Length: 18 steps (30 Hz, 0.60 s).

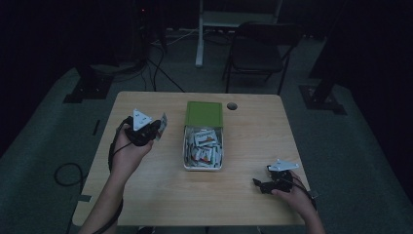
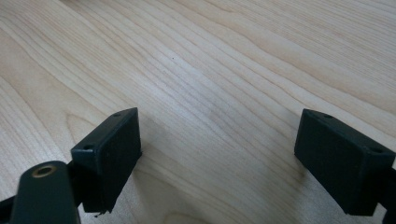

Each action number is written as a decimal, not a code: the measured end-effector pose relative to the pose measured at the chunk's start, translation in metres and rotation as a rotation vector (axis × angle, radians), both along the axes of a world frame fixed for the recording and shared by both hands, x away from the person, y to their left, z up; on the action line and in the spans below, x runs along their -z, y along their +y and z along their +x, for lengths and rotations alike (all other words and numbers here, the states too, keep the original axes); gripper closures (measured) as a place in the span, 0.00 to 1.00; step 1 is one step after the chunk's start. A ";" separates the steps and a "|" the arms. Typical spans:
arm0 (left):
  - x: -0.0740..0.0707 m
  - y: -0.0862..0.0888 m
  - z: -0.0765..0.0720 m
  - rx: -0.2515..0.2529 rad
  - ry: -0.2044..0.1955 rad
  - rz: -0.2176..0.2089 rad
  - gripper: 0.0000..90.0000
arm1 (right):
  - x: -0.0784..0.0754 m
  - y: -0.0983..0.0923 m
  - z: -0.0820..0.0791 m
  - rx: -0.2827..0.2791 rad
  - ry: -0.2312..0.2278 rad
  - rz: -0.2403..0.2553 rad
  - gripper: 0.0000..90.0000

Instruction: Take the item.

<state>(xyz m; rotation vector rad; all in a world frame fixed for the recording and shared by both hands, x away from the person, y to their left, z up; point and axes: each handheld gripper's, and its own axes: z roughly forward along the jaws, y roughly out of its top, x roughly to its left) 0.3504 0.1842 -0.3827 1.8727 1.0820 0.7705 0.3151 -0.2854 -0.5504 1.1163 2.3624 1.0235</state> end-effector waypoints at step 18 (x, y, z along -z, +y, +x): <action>0.041 0.032 -0.001 -0.065 0.066 -0.016 1.00 | 0.000 0.000 0.000 0.001 0.002 0.001 0.16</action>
